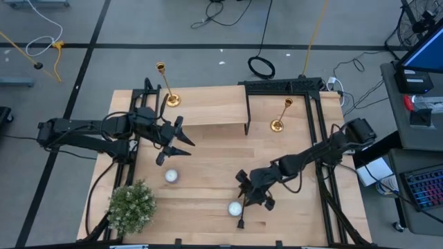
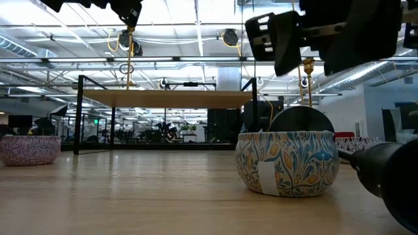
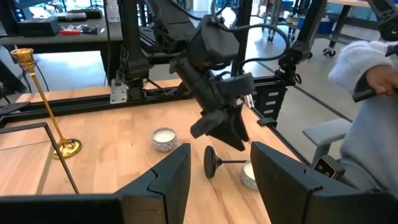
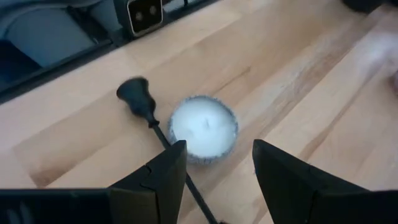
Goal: Pick & Place candle stick holders
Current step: Put the black candle holder on the shelf aligned with the other candle holder
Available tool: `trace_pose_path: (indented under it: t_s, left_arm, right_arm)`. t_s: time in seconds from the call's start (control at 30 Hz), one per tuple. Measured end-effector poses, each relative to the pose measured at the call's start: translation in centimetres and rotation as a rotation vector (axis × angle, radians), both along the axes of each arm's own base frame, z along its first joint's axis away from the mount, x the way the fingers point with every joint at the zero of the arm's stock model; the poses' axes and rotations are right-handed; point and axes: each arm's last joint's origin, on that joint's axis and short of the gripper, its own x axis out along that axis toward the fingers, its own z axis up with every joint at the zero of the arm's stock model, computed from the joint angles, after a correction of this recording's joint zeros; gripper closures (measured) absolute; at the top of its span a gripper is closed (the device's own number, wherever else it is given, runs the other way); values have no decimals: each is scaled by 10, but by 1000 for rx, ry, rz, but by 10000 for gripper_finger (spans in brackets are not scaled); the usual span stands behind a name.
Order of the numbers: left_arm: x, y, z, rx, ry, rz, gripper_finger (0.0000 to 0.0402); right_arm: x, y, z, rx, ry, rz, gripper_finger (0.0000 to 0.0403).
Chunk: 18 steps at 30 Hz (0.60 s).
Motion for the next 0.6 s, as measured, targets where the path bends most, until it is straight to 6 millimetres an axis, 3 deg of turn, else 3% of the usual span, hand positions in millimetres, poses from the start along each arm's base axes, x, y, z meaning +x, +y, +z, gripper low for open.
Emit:
trace_pose_path:
  t_s: [0.37,0.6]
  left_arm:
    - [-1,0,-3,-2,28,-1,227]
    - [-1,0,-5,-4,51,0,227]
  right_arm:
    - [5,-1,-41,-86,128,29,223]
    - [2,-1,-46,-90,192,8,223]
